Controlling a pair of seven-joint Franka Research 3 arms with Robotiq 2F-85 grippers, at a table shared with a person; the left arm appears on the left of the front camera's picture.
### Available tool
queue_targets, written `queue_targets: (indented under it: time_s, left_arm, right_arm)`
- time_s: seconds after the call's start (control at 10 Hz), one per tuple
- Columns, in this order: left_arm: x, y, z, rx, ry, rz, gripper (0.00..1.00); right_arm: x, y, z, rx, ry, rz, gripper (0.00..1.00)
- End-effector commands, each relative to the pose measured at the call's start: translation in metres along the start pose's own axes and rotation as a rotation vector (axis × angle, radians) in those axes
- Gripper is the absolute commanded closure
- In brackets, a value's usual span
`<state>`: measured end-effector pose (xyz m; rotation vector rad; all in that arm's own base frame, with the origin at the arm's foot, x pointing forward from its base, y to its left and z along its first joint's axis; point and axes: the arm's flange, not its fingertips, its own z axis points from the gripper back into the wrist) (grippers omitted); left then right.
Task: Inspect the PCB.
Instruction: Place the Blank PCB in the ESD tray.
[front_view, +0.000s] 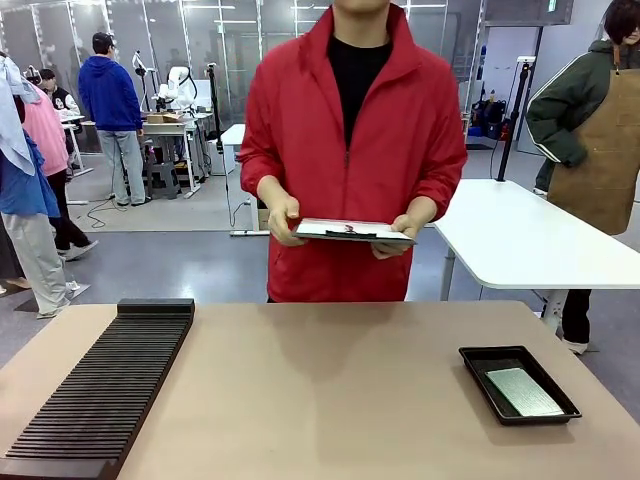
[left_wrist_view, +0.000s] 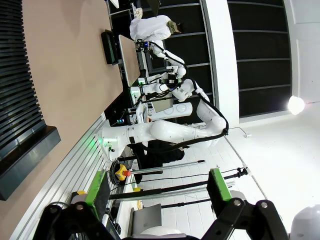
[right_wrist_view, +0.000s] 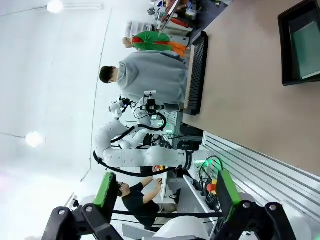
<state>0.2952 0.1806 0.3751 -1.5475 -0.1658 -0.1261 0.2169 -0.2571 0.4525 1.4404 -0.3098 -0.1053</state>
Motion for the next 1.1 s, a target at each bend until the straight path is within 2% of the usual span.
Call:
queue_targets:
  time_s: [0.0,1.0]
  left_arm:
    - [0.0039,-0.0029,0.0011,0.004,0.001,0.004,0.0]
    - [0.0039,-0.0029,0.0011,0.004,0.001,0.004,0.0]
  right_arm:
    - [-0.0043,0.013,0.0039,-0.028,-0.017,0.006,0.0]
    - [-0.0043,0.013,0.0039,-0.028,-0.017,0.006,0.0]
